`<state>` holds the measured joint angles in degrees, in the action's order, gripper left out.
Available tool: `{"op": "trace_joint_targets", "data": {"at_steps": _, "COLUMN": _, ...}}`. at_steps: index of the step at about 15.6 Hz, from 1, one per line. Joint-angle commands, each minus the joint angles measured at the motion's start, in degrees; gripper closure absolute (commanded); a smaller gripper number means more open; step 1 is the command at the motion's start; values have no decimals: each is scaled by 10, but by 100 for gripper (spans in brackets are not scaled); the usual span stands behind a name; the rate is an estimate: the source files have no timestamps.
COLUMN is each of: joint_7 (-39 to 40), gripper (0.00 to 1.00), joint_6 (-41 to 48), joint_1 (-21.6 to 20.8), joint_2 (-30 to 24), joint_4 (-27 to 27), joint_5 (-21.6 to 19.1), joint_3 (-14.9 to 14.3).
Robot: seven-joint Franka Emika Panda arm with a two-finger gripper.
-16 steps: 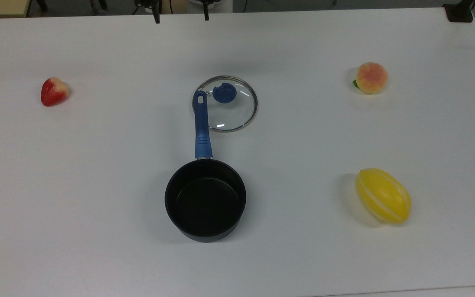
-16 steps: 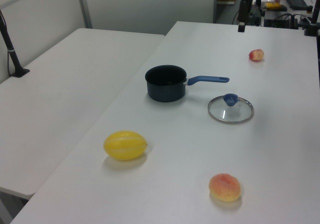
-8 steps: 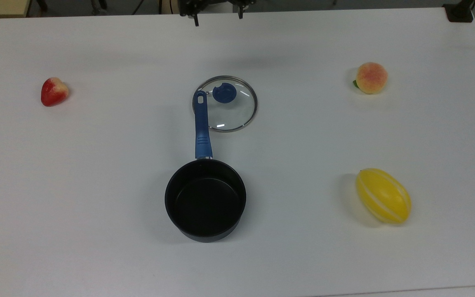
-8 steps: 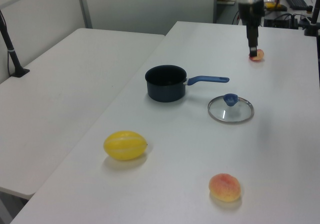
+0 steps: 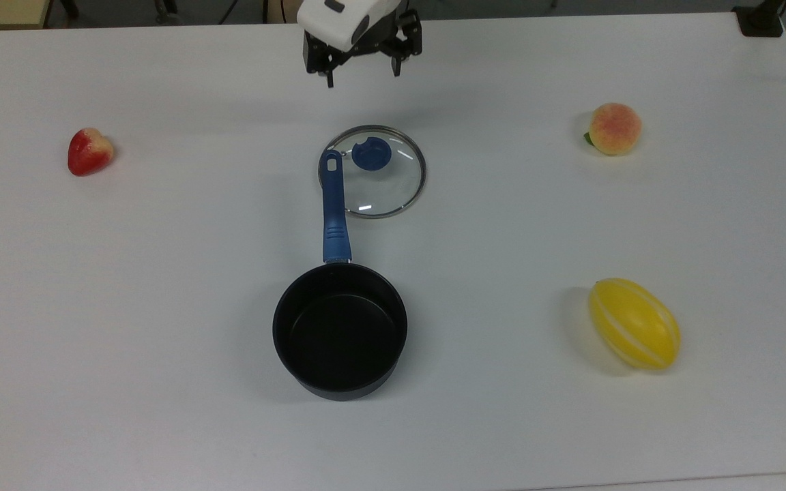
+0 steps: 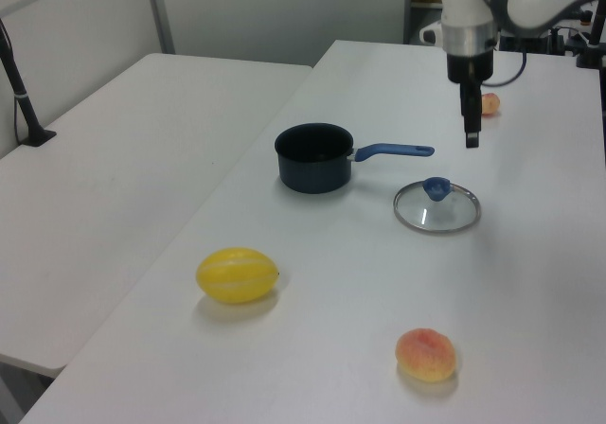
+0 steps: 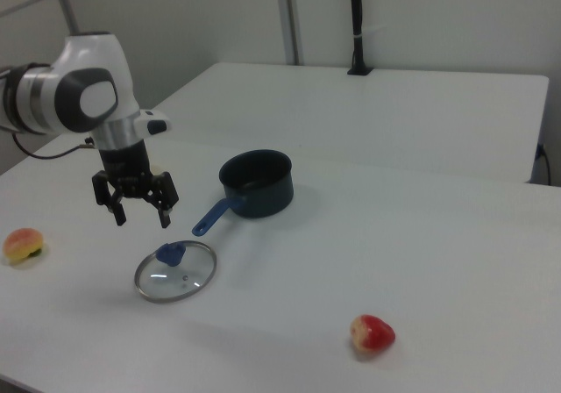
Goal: Close lid
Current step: 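Move the gripper down over the blue knob of the glass lid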
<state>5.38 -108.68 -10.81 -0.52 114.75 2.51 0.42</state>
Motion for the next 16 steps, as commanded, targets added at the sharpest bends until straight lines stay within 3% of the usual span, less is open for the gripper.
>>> {"op": "trace_joint_targets", "data": {"at_steps": 1, "joint_7": -3, "gripper": 0, "joint_6": -91, "joint_1": -3, "joint_2": -8, "joint_4": 63, "joint_5": 14, "joint_3": 7}}
{"op": "trace_joint_targets", "data": {"at_steps": 7, "joint_7": -50, "gripper": 0, "joint_6": -194, "joint_1": 2, "joint_2": 39, "joint_4": 76, "joint_5": 20, "joint_3": 20}}
{"op": "trace_joint_targets", "data": {"at_steps": 9, "joint_7": -68, "gripper": 6, "joint_6": -226, "joint_1": 2, "joint_2": 59, "joint_4": 75, "joint_5": 20, "joint_3": 20}}
{"op": "trace_joint_targets", "data": {"at_steps": 16, "joint_7": -67, "gripper": 13, "joint_6": -253, "joint_1": 1, "joint_2": 81, "joint_4": 75, "joint_5": 36, "joint_3": 21}}
